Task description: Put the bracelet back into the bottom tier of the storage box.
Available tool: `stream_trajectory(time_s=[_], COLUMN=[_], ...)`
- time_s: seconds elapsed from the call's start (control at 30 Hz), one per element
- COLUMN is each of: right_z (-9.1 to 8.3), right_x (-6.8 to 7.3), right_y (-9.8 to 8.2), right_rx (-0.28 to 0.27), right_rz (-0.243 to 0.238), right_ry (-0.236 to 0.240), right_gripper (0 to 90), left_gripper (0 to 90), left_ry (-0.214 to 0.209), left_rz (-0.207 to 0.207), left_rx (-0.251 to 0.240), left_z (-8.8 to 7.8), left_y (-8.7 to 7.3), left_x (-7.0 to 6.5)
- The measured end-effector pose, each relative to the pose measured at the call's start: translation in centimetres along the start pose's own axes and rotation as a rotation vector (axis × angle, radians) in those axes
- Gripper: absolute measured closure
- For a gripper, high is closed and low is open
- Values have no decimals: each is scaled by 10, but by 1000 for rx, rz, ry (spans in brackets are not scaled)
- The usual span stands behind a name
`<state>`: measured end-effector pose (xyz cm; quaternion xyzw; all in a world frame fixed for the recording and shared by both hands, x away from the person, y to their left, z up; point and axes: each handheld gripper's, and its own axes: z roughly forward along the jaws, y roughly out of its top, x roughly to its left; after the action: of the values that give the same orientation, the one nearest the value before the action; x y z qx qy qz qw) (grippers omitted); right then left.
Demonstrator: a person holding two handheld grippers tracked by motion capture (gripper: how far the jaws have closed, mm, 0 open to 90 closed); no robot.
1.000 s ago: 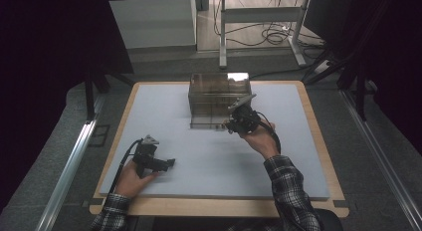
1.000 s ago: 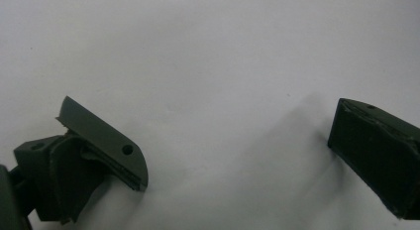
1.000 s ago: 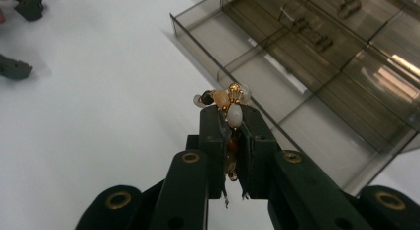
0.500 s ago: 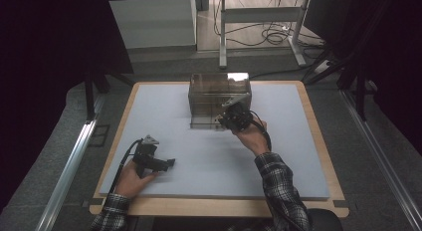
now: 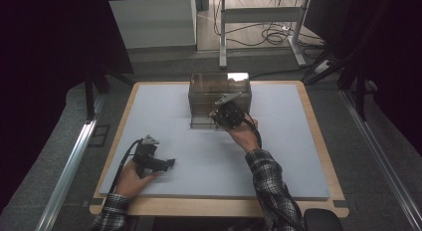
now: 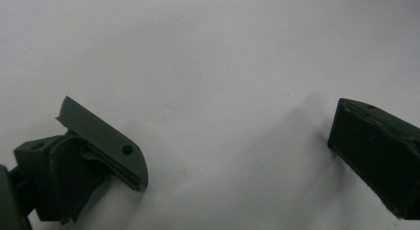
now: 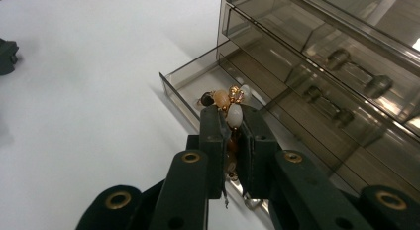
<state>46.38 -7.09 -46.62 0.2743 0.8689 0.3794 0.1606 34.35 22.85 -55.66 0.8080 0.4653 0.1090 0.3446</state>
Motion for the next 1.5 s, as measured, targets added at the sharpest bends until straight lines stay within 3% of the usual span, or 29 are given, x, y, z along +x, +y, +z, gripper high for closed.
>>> stream_trajectory(time_s=[0.73,1.3,1.5], right_z=[44,75,80], right_x=[6,5,5], right_y=[12,7,4], right_rx=[-32,4,16], right_rz=[11,30,41], right_ry=[-11,-32,-45], right_gripper=[805,802,725], left_gripper=[0,0,0], left_ry=[0,1,0], left_rz=[0,2,1], left_rx=[0,2,2], left_z=[0,0,0], left_y=[0,0,0], left_x=[0,0,0])
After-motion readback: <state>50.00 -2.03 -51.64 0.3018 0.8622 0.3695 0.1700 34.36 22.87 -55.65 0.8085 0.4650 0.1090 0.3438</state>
